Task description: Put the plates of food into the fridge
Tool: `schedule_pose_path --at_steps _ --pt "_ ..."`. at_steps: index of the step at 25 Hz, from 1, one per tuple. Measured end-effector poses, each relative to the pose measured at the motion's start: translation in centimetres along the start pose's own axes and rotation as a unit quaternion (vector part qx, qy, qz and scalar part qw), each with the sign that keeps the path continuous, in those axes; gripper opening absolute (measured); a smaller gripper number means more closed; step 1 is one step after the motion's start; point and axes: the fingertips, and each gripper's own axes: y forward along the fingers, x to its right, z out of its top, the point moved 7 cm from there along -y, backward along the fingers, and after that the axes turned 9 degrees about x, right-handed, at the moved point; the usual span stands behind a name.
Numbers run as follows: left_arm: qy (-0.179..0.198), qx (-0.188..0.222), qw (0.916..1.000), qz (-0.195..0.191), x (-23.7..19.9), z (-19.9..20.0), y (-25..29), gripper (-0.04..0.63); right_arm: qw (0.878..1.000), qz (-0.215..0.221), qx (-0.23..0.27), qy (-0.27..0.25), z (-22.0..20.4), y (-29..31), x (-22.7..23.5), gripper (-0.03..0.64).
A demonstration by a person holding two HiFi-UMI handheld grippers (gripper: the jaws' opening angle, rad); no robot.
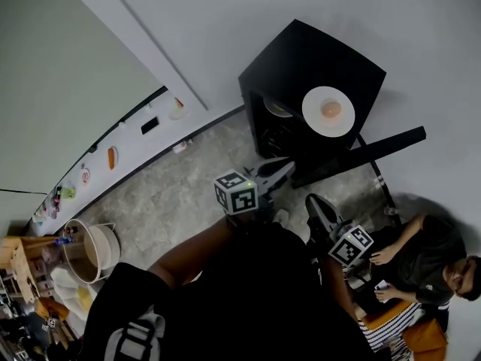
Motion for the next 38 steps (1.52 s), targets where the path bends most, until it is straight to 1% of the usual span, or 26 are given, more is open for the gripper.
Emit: schedule_pose_path --at_steps 1,4,7,9,11,13,17,20,26,28,31,33,34,37,38 --pt "-0.011 0.003 0.9999 -0.001 0.1 0.2 0.6 0.025 1.0 0.001 0.002 -0.004 0.2 -0.1 -0.2 0.028" --pt "-0.014 -0.007 0.9999 0.005 0.1 0.5 2.6 0.026 1.0 0.003 0.007 -0.024 0.8 0.0 -0.6 0.028" --pt "-0.047 -0.011 0.9986 0.019 -0.7 0.8 4.7 0.031 0.999 0.008 0.015 -0.031 1.4 0.2 -0.9 0.028" --pt "-0.061 -0.014 0.9975 0.032 -0.9 1.1 5.7 0.04 0.999 0.01 0.015 -0.032 1.4 0.2 -1.1 0.028" --pt "-0.091 -0.008 0.9949 0.043 -1.3 1.4 6.5 0.04 0.999 0.008 0.014 -0.031 1.4 0.1 -1.1 0.028" --pt "-0.132 0.004 0.99 0.049 -1.7 1.5 7.1 0.04 0.999 0.005 0.015 -0.03 1.4 -0.1 -0.9 0.028" --pt "-0.188 0.012 0.9804 0.057 -2.3 1.5 7.8 0.071 1.0 0.0 0.02 -0.024 1.6 -0.3 -0.5 0.028" --pt "-0.239 0.025 0.9688 0.061 -3.0 1.2 8.1 0.091 0.999 -0.005 0.023 -0.023 1.7 -0.4 -0.1 0.028" --pt "-0.314 0.05 0.9459 0.063 -3.5 1.3 9.3 0.098 1.0 -0.005 0.025 -0.014 1.7 -0.3 0.1 0.028" --pt "-0.323 0.052 0.9426 0.068 -3.7 1.3 9.7 0.098 1.0 -0.005 0.023 -0.012 1.6 -0.2 0.1 0.028" --pt "-0.325 0.056 0.9408 0.077 -3.9 1.2 9.9 0.097 1.0 -0.007 0.025 -0.011 1.6 -0.3 0.3 0.028" --pt "-0.326 0.059 0.9401 0.08 -4.0 1.3 10.0 0.058 1.0 -0.009 0.026 -0.011 1.7 -0.4 0.5 0.028" --pt "-0.33 0.061 0.9387 0.08 -4.0 1.3 10.0 0.051 1.0 -0.01 0.026 -0.011 1.8 -0.4 0.5 0.028" --pt "-0.351 0.07 0.9303 0.08 -4.0 1.2 10.0 0.041 1.0 -0.013 0.025 -0.009 1.8 -0.4 0.7 0.028" --pt "-0.355 0.073 0.9286 0.079 -4.0 1.2 9.9 0.04 1.0 -0.014 0.024 -0.009 1.8 -0.4 0.8 0.028"
